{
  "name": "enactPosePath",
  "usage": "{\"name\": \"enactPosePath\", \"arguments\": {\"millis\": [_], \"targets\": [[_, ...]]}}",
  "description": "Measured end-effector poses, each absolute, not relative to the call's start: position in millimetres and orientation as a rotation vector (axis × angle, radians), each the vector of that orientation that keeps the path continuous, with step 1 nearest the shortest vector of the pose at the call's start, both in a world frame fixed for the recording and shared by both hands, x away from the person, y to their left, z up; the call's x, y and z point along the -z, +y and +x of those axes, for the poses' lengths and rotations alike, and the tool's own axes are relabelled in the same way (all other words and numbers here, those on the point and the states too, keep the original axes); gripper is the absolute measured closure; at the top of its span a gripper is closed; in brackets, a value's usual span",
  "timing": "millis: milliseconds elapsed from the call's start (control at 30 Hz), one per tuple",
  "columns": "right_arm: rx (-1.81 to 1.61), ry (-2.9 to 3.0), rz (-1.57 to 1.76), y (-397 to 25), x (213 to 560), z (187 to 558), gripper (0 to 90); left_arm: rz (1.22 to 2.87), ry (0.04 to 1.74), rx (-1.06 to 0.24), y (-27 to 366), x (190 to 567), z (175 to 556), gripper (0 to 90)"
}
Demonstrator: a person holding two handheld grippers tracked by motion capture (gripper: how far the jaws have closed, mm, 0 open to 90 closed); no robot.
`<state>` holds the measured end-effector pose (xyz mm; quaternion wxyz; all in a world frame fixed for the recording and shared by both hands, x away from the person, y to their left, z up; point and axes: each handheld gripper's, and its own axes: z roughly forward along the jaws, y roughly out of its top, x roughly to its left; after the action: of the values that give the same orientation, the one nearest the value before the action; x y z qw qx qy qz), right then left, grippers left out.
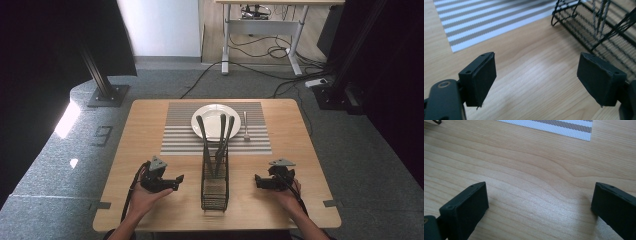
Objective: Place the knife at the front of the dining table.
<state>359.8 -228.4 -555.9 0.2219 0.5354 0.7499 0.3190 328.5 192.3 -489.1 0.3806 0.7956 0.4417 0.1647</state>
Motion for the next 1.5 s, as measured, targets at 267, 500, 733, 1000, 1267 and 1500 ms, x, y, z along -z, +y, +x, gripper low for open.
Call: {"name": "enactPosePath", "arguments": {"millis": [267, 500, 733, 1000, 1267, 1500], "targets": [[-0.885, 2.072, 1.471, -227.7, 555.8, 359.4, 2.2, 2.018, 1.074, -0.447, 176.4, 468.7, 335.4, 14.4], [-0.886, 2.073, 1.469, -227.6, 555.7, 359.2, 2.6, 1.964, 1.025, -0.425, 160.3, 448.3, 349.0, 17.1], [-0.888, 2.076, 1.464, -227.5, 555.6, 359.0, 3.3, 1.947, 0.976, -0.424, 143.9, 427.4, 369.1, 25.1], [-0.893, 2.079, 1.452, -227.3, 555.6, 358.9, 4.3, 1.931, 0.993, -0.408, 131.5, 419.2, 393.2, 32.5], [-0.899, 2.087, 1.445, -226.8, 555.3, 358.8, 5.4, 1.922, 1.004, -0.385, 120.7, 416.7, 408.6, 39.1], [-0.900, 2.084, 1.443, -226.2, 555.5, 358.9, 5.6, 1.924, 0.997, -0.363, 106.3, 415.2, 422.9, 50.8]]}}
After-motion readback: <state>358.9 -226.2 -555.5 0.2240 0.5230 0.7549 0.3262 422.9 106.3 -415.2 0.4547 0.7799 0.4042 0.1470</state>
